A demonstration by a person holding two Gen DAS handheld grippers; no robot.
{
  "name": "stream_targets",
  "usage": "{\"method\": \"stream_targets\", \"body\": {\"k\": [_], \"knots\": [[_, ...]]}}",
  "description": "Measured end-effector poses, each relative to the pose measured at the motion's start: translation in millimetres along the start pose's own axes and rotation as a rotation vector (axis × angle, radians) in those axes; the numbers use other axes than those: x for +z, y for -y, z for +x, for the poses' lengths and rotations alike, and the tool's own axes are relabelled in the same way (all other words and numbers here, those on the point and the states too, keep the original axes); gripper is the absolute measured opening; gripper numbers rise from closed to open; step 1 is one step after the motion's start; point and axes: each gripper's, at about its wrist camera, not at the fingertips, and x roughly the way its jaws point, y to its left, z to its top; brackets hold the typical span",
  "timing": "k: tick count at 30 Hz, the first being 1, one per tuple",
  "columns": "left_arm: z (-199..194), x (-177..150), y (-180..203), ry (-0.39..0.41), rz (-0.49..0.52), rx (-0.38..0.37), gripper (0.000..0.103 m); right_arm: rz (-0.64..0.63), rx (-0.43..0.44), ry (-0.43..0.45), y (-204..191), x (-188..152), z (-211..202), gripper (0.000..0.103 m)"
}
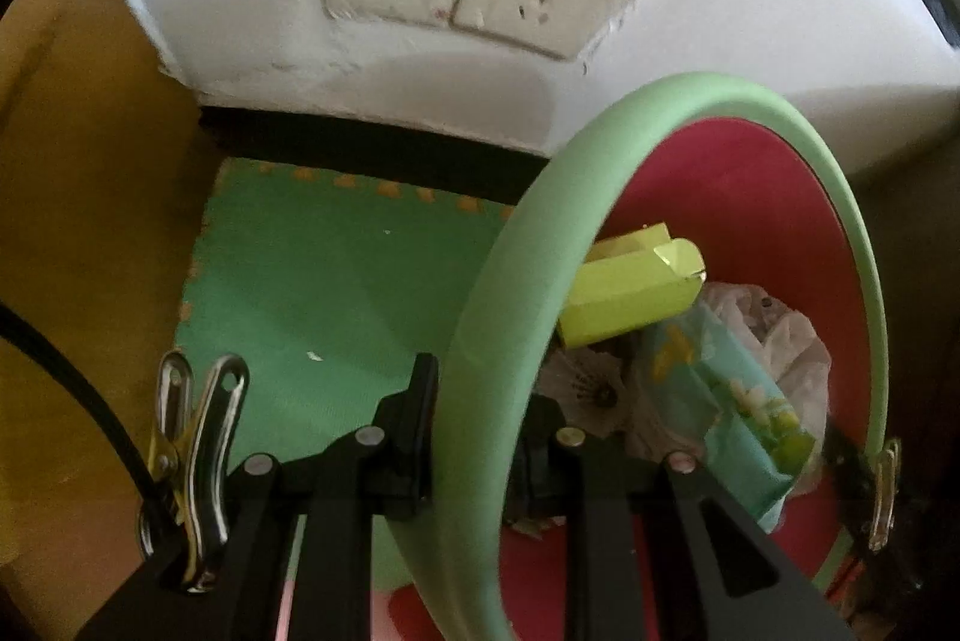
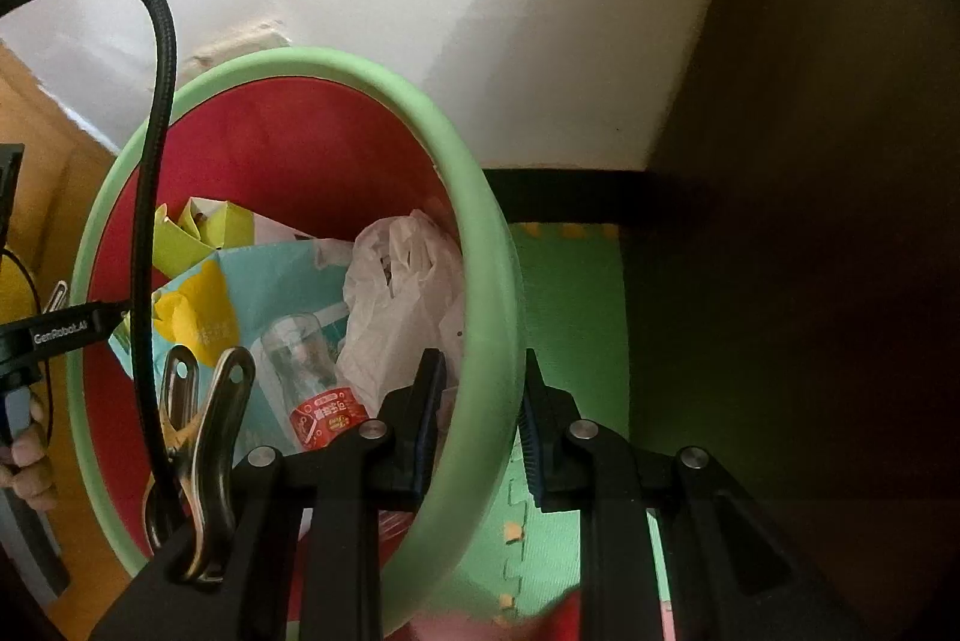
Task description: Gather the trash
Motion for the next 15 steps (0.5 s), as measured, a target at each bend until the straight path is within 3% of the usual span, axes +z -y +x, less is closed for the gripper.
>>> {"method": "stream_targets", "body": {"k": [15], "knots": [[98.0, -3.6, 32.0, -0.002, 0.046, -0.013, 0.021, 0.067, -0.099, -0.018, 46.7, -21.3, 80.3, 0.024]]}}
